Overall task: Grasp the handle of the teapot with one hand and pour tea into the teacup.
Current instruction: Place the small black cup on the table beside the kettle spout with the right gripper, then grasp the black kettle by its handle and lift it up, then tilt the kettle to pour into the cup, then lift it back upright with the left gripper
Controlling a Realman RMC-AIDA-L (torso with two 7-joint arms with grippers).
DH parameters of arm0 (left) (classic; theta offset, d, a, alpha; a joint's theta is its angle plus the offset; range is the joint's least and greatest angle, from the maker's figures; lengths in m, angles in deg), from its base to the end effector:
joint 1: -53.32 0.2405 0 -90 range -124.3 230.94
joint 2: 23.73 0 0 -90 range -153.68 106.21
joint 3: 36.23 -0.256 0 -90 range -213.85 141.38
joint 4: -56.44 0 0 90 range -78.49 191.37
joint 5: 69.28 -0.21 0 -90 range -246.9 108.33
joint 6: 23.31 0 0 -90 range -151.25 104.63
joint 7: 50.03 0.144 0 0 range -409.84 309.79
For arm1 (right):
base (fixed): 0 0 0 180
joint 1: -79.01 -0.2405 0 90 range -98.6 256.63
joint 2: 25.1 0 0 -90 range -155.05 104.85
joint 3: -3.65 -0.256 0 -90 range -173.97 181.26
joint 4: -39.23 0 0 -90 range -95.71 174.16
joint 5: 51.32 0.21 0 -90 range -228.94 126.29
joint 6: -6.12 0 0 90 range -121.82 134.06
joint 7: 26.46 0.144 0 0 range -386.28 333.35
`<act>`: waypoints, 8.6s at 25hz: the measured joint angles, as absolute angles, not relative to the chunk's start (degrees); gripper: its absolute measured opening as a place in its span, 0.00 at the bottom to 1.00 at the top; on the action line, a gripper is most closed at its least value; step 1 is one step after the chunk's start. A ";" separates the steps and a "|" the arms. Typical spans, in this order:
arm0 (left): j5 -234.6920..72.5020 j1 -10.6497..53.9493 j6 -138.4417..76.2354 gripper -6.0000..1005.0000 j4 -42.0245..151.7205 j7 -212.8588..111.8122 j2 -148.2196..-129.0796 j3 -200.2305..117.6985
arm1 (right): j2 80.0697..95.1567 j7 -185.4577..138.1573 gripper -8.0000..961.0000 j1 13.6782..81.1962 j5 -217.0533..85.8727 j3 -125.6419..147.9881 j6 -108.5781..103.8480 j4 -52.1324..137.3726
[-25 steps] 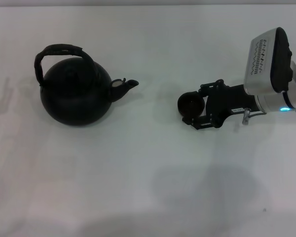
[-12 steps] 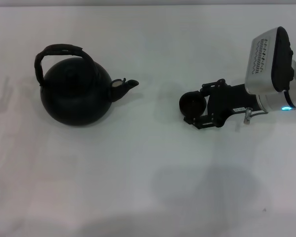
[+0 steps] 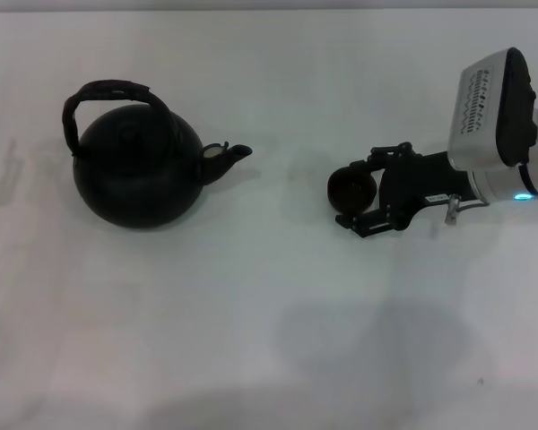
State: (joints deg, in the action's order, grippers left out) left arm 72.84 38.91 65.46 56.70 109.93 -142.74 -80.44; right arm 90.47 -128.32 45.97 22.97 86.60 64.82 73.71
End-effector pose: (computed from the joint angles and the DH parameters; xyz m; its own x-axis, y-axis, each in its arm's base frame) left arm -0.3714 0.2420 0.0295 0.6265 -0.1860 0.7569 0.7627 -0.0538 -0.6445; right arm 0.2685 0.3503 -0.0707 0.9816 -0.1889 -0.0287 -0.1899 -0.9479 -0.2558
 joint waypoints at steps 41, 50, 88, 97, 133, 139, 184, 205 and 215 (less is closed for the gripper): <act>57.64 39.80 70.26 0.74 57.45 109.31 -143.09 -80.63 | 89.88 -128.84 0.91 52.34 27.51 55.85 86.49 86.08; 52.59 36.96 64.52 0.74 57.50 107.55 -143.12 -80.61 | 89.70 -129.68 0.91 54.33 29.60 54.18 86.41 85.97; 52.24 31.78 51.68 0.57 57.58 97.08 -143.15 -80.24 | 90.04 -129.55 0.91 53.79 29.43 54.71 84.58 85.08; 52.42 30.91 50.81 0.22 57.57 96.68 -143.17 -80.11 | 90.13 -129.56 0.91 53.79 29.55 54.81 84.57 84.40; 18.87 23.51 27.07 0.14 14.65 39.93 -142.65 -99.61 | 90.18 -134.74 0.91 55.23 35.62 54.19 85.16 80.15; 9.49 24.06 19.57 0.14 5.99 26.16 -142.72 -110.75 | 90.10 -135.64 0.91 55.83 36.51 54.08 85.16 80.09; -39.10 25.48 18.63 0.14 -20.30 -24.39 -142.89 -134.67 | 89.65 -135.35 0.91 57.93 40.22 51.20 88.04 80.71; -46.32 22.14 23.57 0.14 -23.15 -29.07 -142.91 -138.47 | 89.51 -135.44 0.91 58.01 40.26 51.16 87.72 80.71; -47.99 20.63 26.96 0.14 -24.04 -29.11 -142.91 -138.69 | 89.51 -135.77 0.91 58.10 40.26 50.86 87.70 80.44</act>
State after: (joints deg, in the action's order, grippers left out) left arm -47.99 20.63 26.96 -24.04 -29.11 -142.91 -138.69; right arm 89.51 -135.77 58.10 40.26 50.86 87.70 80.44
